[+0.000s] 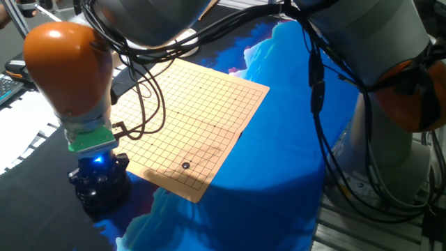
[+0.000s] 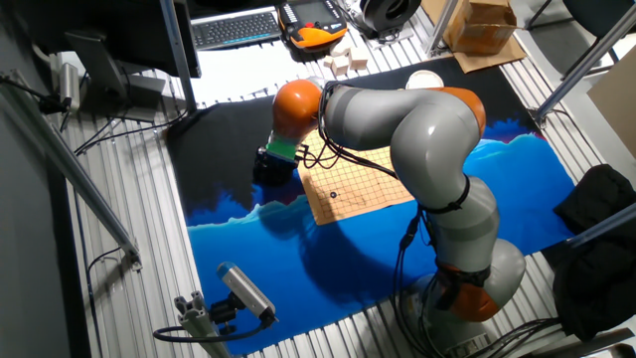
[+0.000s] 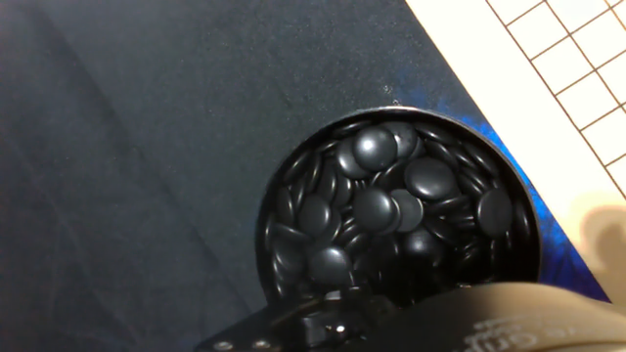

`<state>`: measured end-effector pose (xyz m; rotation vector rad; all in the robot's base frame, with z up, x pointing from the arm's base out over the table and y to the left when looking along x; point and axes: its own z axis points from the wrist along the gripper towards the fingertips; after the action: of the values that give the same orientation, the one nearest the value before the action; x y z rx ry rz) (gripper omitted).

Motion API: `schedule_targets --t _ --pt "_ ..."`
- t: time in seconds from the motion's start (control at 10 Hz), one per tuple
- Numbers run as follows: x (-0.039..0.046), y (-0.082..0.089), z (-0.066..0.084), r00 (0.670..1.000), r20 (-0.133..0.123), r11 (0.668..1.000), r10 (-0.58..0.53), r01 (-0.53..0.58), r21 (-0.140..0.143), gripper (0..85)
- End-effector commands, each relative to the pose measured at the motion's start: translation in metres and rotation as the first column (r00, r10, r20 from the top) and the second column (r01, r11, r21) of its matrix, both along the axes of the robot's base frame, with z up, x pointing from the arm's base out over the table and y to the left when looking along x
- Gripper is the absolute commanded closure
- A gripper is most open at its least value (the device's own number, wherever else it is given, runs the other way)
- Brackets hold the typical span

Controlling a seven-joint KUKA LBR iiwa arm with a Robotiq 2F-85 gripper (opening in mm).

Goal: Play the first move as black on the 3-4 point in the upper right corner of the Go board

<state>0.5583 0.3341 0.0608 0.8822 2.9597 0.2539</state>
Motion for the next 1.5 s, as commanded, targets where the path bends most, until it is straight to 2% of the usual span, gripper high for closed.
schedule_targets --t 0.0,0.4,0.5,0.6,0.7,0.8,1.0,1.3,1.4 --pt "0.0007 0.000 -0.001 1.000 0.001 1.000 0.001 -0.001 0.000 51.0" --pt "0.0008 0.001 -0.005 1.000 0.005 1.000 0.016 -0.016 0.004 51.0" --pt "0.0004 0.001 -0.005 1.000 0.006 1.000 0.023 -0.023 0.011 68.0" --pt "0.0004 0.001 -0.006 0.999 0.007 0.999 0.032 -0.032 0.018 68.0" --pt "0.0005 0.001 -0.006 0.999 0.008 0.999 0.044 -0.044 0.017 85.0" --pt "0.0008 0.001 -0.005 0.999 0.010 0.998 0.048 -0.049 0.029 85.0" --pt "0.0014 0.000 -0.003 0.998 0.009 0.998 0.054 -0.055 0.026 85.0" --pt "0.0038 -0.004 0.010 0.999 -0.001 0.998 0.046 -0.046 0.048 85.0" --pt "0.0062 -0.006 0.013 1.000 0.003 0.999 0.016 -0.016 0.044 85.0"
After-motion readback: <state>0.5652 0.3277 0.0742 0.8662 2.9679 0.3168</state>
